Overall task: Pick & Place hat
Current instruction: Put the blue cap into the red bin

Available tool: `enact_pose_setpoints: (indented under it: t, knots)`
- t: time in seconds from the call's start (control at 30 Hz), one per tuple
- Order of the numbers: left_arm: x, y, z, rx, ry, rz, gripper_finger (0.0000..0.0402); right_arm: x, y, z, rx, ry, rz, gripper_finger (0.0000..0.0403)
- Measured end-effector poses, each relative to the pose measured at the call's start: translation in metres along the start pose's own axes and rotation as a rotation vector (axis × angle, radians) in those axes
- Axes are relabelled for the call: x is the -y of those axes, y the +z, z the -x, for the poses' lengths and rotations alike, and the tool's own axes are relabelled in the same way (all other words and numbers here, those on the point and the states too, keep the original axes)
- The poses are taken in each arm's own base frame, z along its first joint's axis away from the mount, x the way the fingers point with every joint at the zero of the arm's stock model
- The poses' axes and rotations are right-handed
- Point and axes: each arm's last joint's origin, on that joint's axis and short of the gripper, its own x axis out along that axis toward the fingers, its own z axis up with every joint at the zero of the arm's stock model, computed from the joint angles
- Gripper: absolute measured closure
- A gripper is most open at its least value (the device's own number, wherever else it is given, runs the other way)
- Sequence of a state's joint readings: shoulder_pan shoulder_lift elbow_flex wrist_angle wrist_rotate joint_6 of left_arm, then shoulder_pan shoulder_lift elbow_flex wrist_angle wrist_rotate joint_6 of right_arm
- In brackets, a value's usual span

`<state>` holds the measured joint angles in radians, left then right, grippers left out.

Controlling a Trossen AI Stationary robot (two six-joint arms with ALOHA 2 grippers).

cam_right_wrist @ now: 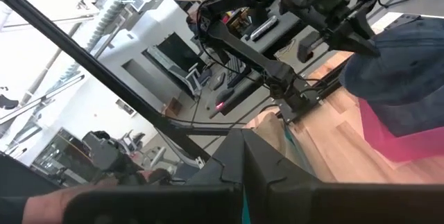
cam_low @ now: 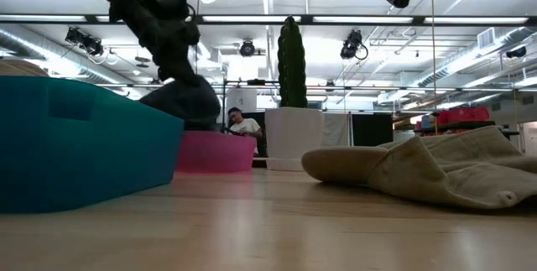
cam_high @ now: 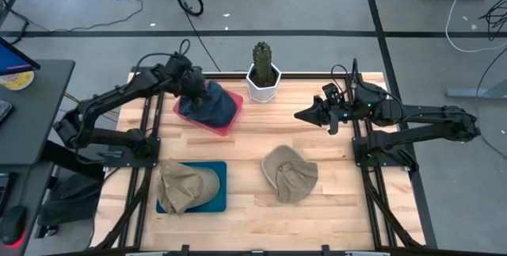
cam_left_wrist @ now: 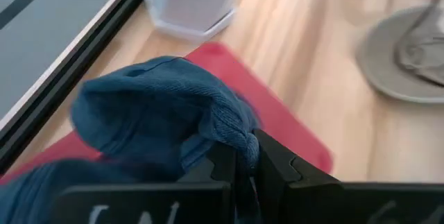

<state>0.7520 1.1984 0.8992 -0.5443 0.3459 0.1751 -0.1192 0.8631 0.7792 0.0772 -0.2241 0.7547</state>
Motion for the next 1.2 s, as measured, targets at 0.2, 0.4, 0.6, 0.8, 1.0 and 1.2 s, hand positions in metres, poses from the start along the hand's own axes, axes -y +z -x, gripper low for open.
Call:
enact_pose_setpoints:
  t: [0.2, 0.4, 0.6, 0.8, 1.0, 1.2]
  knots:
    - [-0.015, -0.010, 0.000, -0.033, 0.109, 0.062, 0.0370, 0.000, 0.000, 0.000, 0.003, -0.003, -0.007, 0.0403]
    - [-0.029, -0.010, 0.006, -0.017, 0.219, 0.087, 0.0373, 0.000, 0.000, 0.000, 0.005, -0.006, -0.004, 0.0403]
    - [-0.032, -0.001, 0.007, 0.080, 0.245, 0.072, 0.0373, 0.000, 0.000, 0.000, 0.003, -0.008, -0.005, 0.0403]
    - [-0.029, -0.006, -0.007, -0.005, 0.195, 0.068, 0.0373, 0.000, 0.000, 0.000, 0.003, -0.008, -0.005, 0.0403]
    - [-0.030, -0.009, -0.019, -0.059, 0.196, 0.038, 0.0373, 0.000, 0.000, 0.000, 0.003, -0.008, -0.005, 0.0403]
    - [-0.035, -0.008, -0.020, -0.068, 0.274, -0.012, 0.0373, 0.000, 0.000, 0.000, 0.003, -0.008, -0.005, 0.0403]
